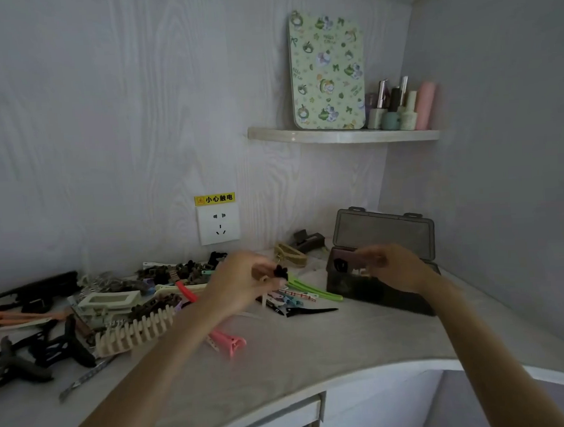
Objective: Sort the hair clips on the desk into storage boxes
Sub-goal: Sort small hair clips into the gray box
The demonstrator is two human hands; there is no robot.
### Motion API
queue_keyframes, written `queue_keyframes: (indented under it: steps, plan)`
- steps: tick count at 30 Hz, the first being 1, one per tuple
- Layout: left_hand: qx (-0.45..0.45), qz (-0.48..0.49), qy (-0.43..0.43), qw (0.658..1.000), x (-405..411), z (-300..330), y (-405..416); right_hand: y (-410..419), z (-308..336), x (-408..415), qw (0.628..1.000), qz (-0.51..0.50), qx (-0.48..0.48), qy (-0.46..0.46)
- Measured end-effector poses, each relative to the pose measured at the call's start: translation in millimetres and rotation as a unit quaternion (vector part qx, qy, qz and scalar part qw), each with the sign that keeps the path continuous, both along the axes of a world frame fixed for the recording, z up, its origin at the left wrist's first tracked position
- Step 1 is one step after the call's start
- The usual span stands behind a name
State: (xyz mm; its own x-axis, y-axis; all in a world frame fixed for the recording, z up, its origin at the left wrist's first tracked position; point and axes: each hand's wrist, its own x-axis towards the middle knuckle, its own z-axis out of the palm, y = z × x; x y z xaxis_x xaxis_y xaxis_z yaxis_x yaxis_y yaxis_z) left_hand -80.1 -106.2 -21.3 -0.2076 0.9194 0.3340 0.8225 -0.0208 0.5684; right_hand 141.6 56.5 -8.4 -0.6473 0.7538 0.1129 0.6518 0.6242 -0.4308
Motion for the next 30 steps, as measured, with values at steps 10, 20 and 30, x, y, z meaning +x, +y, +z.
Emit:
queue_keyframes:
  steps: [10,20,30]
  plan:
    - [-0.056,-0.091,-0.044,0.993,85.3,5.9,100.6,11.7,-4.3,30.8,0.983,-0.051,0.035,0.174]
    - [0.046,0.117,-0.028,0.992,-31.9,7.8,47.3,-18.7,11.0,-67.3,0.975,0.119,-0.031,0.186]
    - [-0.196,0.210,0.026,0.957,-151.7,-6.0,49.1,-11.6,-34.6,-227.7,0.984,0.170,-0.012,0.051]
